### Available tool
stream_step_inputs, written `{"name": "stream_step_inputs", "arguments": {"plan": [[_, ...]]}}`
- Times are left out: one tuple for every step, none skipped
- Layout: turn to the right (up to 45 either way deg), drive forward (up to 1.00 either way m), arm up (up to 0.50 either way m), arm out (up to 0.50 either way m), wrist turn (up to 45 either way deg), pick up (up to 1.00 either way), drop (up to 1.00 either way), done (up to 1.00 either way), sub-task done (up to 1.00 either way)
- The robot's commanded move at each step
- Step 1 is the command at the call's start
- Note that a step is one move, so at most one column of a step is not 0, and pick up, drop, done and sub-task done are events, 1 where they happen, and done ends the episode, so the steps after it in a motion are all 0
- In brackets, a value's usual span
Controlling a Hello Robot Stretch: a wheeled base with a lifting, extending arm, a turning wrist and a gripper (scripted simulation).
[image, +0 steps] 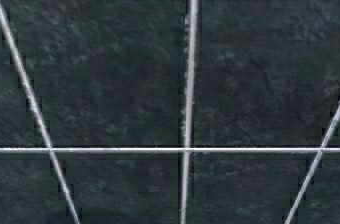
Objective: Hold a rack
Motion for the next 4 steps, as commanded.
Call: {"name": "stream_step_inputs", "arguments": {"plan": [[0.0,0.00,0.00,0.00,21.0,0.00,0.00,0.00,0.00],[0.0,0.00,-0.30,0.00,0.0,0.00,0.00,0.00,0.00],[0.0,0.00,0.00,0.00,0.0,1.00,0.00,0.00,0.00],[0.0,0.00,0.10,0.00,0.0,0.00,0.00,0.00,0.00]]}}
